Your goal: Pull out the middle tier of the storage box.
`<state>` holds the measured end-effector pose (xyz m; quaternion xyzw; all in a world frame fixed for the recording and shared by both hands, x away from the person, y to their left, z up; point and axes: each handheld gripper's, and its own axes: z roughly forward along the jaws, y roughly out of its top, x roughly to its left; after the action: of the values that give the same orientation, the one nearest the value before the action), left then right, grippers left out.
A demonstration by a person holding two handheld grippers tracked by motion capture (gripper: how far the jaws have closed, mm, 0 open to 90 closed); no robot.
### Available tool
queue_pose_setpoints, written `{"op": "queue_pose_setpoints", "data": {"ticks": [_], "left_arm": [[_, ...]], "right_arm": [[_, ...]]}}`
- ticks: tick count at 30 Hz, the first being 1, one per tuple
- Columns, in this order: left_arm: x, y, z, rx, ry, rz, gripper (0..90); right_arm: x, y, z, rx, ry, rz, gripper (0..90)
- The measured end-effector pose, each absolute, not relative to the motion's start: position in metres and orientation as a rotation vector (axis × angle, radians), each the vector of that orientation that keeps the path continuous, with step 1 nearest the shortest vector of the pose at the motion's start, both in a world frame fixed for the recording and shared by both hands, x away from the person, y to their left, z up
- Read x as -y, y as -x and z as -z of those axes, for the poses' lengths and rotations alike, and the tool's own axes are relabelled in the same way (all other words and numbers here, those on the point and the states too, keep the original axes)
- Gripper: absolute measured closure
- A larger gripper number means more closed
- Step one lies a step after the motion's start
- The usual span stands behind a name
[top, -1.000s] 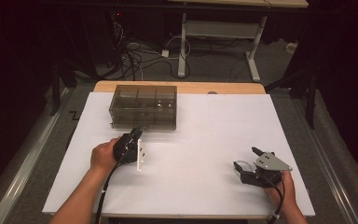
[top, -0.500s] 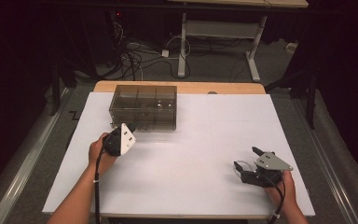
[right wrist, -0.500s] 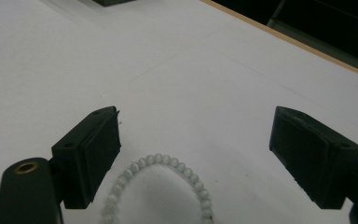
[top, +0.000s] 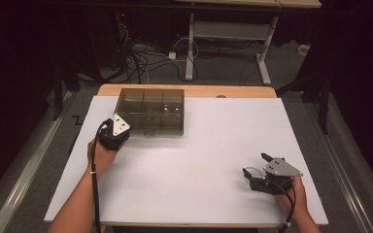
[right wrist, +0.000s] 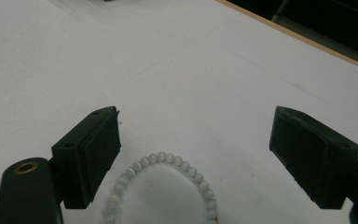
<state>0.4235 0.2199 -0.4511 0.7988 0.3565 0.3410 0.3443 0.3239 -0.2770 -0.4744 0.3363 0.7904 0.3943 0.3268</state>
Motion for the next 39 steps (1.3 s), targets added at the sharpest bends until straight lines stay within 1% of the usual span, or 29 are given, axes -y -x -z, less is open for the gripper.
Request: {"op": "queue_pose_setpoints", "data": {"ticks": [1,3,5,6,7,12,14,19,25,32,39], "left_arm": [[-0.22,-0.424,0.452,-0.94,-2.078,-0.862,87.1],[-0.22,-0.427,0.453,-0.935,-2.121,-0.877,87.0],[-0.222,-0.43,0.455,-0.934,-2.128,-0.836,86.9],[-0.222,-0.43,0.456,-0.937,-2.139,-0.841,86.8],[-0.222,-0.43,0.456,-0.939,-2.15,-0.841,84.1],[-0.228,-0.431,0.46,-0.952,-2.191,-0.821,84.0],[-0.231,-0.43,0.461,-0.975,-2.174,-0.79,84.0],[-0.239,-0.428,0.461,-0.987,-2.182,-0.796,83.9],[-0.243,-0.425,0.46,-0.975,-2.199,-0.81,84.0],[-0.244,-0.422,0.461,-0.978,-2.2,-0.772,83.9],[-0.242,-0.418,0.461,-0.937,-2.216,-0.774,83.8]], "right_arm": [[0.277,-0.324,0.475,-2.071,-0.881,-1.032,16.8],[0.276,-0.324,0.475,-2.072,-0.882,-1.032,16.8],[0.276,-0.325,0.475,-2.074,-0.88,-1.027,16.8],[0.276,-0.325,0.475,-2.073,-0.879,-1.027,16.8],[0.276,-0.324,0.475,-2.072,-0.877,-1.027,16.8],[0.278,-0.324,0.474,-2.066,-0.876,-1.033,16.9],[0.278,-0.324,0.474,-2.064,-0.874,-1.031,16.8],[0.278,-0.323,0.473,-2.061,-0.87,-1.034,16.8],[0.279,-0.323,0.472,-2.061,-0.864,-1.034,16.9],[0.279,-0.323,0.472,-2.059,-0.869,-1.037,16.9],[0.279,-0.322,0.472,-2.062,-0.866,-1.033,16.9]]}}
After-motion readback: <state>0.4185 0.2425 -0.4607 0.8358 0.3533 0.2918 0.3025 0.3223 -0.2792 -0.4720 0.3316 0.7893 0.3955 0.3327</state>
